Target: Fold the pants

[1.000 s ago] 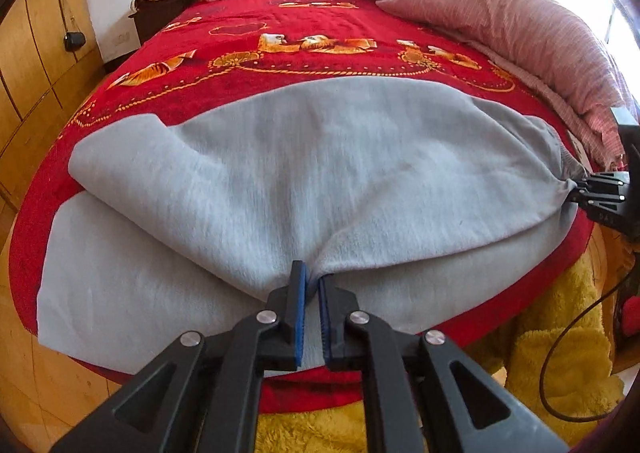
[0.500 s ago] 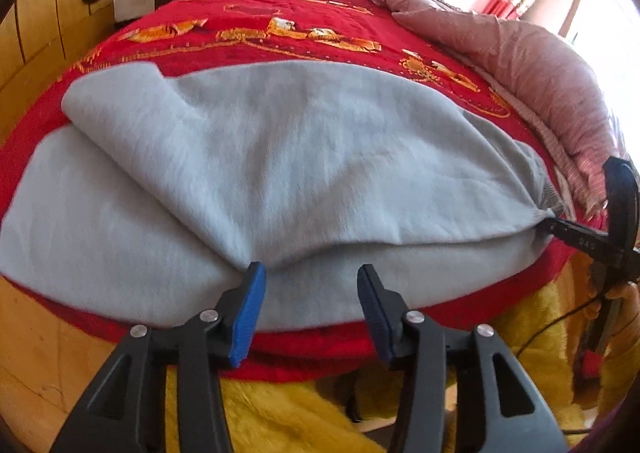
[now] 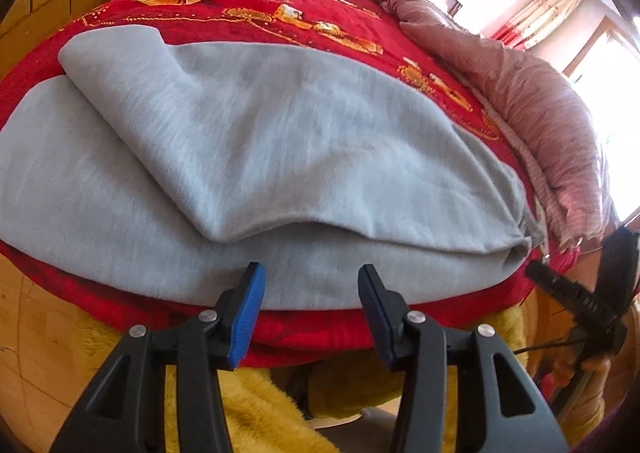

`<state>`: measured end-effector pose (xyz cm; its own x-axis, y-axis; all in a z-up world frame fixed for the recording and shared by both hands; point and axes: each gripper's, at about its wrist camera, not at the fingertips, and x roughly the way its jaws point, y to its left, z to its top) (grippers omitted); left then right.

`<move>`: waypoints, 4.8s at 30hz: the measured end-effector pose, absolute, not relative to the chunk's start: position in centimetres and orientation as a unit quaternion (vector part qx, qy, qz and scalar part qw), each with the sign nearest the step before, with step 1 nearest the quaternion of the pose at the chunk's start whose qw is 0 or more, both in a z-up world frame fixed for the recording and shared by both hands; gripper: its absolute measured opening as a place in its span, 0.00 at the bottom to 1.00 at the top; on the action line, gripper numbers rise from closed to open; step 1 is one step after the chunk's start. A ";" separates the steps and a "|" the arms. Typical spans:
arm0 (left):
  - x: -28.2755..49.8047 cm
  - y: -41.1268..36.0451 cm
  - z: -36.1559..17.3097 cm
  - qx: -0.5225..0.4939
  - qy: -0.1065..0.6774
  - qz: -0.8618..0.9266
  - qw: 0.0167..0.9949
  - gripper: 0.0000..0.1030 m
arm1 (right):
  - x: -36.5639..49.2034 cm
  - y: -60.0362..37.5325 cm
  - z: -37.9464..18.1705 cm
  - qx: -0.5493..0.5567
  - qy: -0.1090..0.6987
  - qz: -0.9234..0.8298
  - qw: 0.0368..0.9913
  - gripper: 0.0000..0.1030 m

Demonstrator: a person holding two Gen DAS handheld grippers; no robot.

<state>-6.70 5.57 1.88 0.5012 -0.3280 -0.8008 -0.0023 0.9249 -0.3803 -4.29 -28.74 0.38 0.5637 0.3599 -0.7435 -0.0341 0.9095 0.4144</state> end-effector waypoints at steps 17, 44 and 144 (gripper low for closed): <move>-3.1 5.8 1.9 -0.248 0.479 -0.071 0.839 0.49 | -2.9 -30.5 -2.0 0.329 0.429 0.094 0.836 0.57; -6.5 6.3 4.6 -0.208 0.448 -0.057 0.868 0.03 | -3.0 -36.4 2.8 0.333 0.369 0.052 0.866 0.11; 6.7 5.9 3.5 -0.069 0.454 -0.025 0.888 0.38 | -1.0 -22.0 -1.4 0.167 0.431 0.149 0.874 0.83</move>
